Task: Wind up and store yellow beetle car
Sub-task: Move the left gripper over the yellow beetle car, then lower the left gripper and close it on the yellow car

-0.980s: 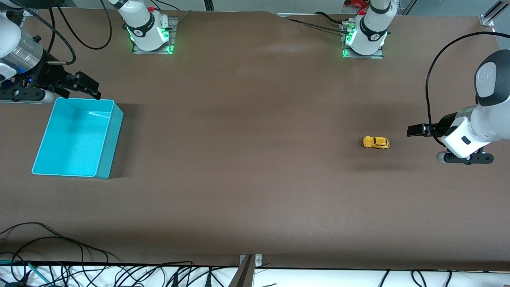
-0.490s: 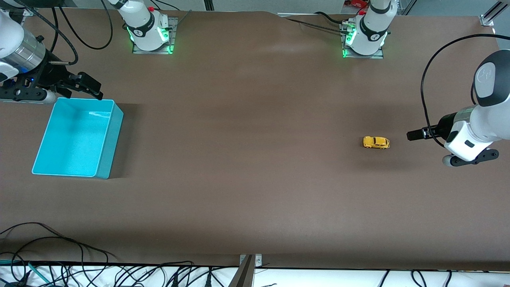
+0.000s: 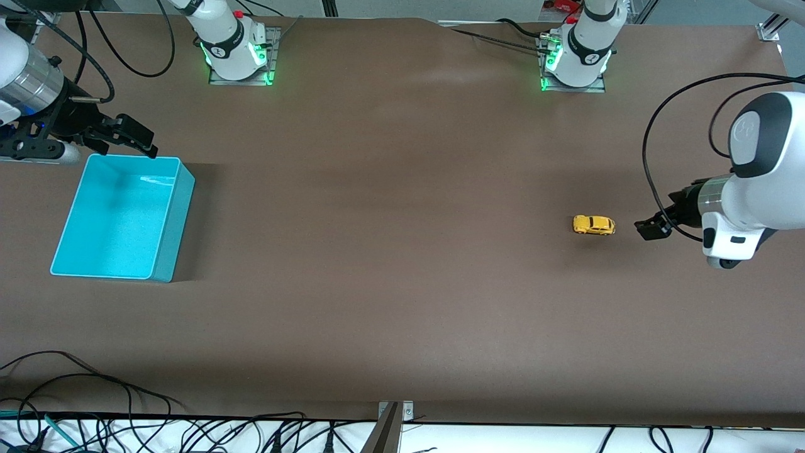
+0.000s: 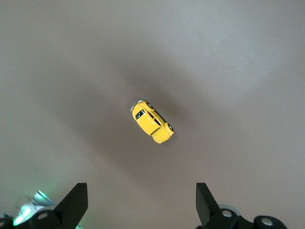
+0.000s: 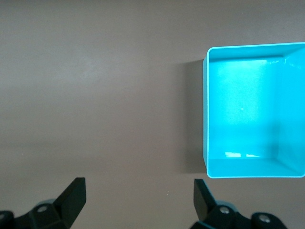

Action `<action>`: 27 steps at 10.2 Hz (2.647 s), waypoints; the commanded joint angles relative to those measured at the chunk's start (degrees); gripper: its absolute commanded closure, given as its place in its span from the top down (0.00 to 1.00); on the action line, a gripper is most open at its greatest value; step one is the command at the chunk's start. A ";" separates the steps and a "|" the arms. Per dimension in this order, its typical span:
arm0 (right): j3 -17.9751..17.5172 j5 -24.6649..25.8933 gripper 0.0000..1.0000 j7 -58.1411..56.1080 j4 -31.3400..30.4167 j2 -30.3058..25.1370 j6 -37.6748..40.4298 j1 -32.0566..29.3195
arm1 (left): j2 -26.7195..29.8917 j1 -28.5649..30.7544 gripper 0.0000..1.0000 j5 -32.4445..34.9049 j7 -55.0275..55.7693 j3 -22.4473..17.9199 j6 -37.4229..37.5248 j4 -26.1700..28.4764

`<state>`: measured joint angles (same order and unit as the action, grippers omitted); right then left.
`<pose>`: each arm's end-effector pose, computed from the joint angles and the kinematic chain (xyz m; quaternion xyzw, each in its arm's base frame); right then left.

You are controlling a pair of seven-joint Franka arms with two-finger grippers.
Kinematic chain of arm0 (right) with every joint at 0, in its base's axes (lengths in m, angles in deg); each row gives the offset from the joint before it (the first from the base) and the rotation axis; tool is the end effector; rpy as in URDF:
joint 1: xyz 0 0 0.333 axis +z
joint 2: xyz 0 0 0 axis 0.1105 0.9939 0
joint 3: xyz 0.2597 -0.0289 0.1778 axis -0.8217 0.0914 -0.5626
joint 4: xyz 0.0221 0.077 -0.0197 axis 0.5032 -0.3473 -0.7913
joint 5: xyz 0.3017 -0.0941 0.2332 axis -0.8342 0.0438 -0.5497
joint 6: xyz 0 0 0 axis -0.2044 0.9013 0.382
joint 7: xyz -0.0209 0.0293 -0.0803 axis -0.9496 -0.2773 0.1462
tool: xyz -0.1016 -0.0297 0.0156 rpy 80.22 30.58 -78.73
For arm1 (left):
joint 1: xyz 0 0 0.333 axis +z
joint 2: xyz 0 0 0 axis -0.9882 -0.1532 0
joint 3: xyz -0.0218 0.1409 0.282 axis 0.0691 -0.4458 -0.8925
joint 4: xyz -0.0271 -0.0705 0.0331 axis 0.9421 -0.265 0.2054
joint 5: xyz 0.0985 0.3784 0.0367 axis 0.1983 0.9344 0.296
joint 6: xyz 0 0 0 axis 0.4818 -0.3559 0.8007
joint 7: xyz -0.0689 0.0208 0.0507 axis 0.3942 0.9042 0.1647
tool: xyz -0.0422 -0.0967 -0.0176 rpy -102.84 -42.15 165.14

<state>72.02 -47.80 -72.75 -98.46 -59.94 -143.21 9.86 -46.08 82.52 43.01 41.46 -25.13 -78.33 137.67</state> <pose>0.5371 0.0503 0.5818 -0.9986 0.0421 0.0002 0.0315 0.6255 -0.0071 0.4310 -0.9026 -0.4046 0.1404 0.0436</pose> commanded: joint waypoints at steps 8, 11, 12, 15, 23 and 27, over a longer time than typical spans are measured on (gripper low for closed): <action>-0.44 1.68 1.00 1.97 0.04 0.57 -0.47 0.88 | 5.29 0.16 1.00 -0.75 31.26 1.83 -33.82 32.10; -0.44 1.60 1.00 2.41 0.04 0.66 -0.29 0.88 | 3.19 0.68 0.99 -0.14 35.41 1.66 -40.38 34.86; -0.52 1.59 1.00 2.41 0.04 0.66 -0.29 0.97 | 2.14 0.86 0.99 -0.14 36.37 1.57 -41.87 35.12; -0.61 1.59 1.00 2.41 0.04 0.66 -0.38 1.32 | -0.32 0.86 0.99 -0.14 38.66 1.39 -42.84 35.04; -0.61 1.51 1.00 2.41 0.04 0.66 -0.29 1.23 | -3.15 1.56 0.88 2.94 41.48 0.87 -43.99 35.04; -0.61 1.51 1.00 2.32 0.04 0.66 -0.29 1.23 | -3.85 1.04 0.87 2.94 41.92 0.87 -43.99 34.95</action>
<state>71.46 -47.15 -71.14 -98.58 -59.20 -143.36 10.87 -49.37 83.73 44.25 81.61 -24.38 -121.73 172.65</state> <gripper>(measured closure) 0.000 0.132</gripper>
